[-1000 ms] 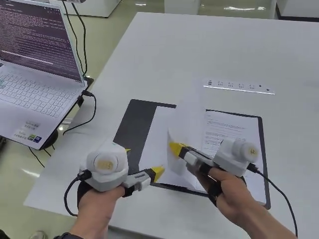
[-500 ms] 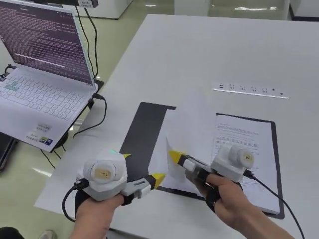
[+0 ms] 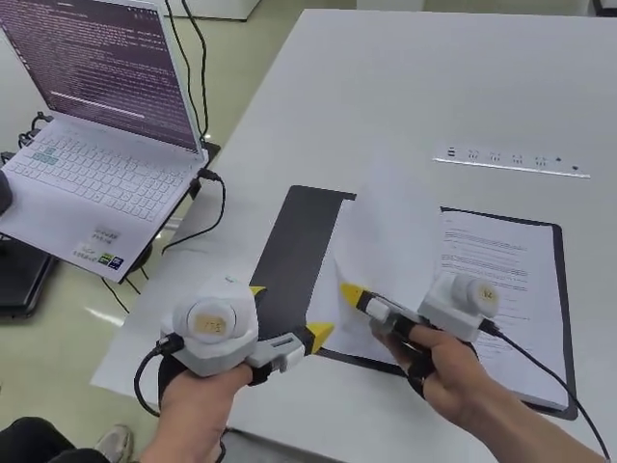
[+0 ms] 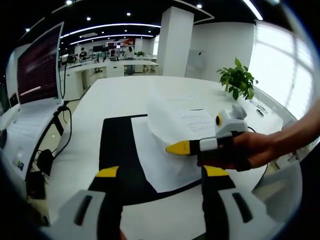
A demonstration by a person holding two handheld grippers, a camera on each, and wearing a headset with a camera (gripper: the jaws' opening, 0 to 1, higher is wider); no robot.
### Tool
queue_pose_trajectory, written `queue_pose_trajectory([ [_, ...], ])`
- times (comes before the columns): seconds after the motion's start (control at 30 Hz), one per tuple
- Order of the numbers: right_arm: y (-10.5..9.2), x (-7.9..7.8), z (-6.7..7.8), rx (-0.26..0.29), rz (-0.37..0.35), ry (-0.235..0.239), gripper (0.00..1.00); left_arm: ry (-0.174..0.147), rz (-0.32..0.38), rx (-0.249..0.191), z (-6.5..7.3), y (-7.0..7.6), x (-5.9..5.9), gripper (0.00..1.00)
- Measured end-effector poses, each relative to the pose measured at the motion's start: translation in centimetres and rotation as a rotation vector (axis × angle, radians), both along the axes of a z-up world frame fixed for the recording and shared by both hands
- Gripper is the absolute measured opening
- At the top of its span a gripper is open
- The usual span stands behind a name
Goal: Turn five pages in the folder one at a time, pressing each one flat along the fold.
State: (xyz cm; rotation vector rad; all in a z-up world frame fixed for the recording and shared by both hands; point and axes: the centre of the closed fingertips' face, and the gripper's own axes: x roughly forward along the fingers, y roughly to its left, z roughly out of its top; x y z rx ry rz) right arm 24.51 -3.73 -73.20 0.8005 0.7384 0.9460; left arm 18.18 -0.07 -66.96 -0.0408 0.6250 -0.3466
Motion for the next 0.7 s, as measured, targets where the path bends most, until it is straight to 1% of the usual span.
queue_pose_trajectory([
  [0.13,0.5,-0.1,-0.9,-0.009,0.01,0.017,0.0,-0.001,0.015,-0.005,0.2,0.5,0.2,0.64],
  [0.3,1.3,-0.2,-1.8,-0.01,0.019,0.046,0.0,0.002,0.022,-0.001,0.3,0.7,0.1,0.64],
  [0.57,2.0,-0.4,-2.8,-0.016,0.026,0.072,0.0,0.017,0.021,0.004,-0.1,1.0,-0.2,0.64],
  [0.7,2.1,-0.4,-3.5,-0.031,0.025,0.086,0.0,0.02,0.021,0.001,-0.2,1.1,-0.1,0.64],
])
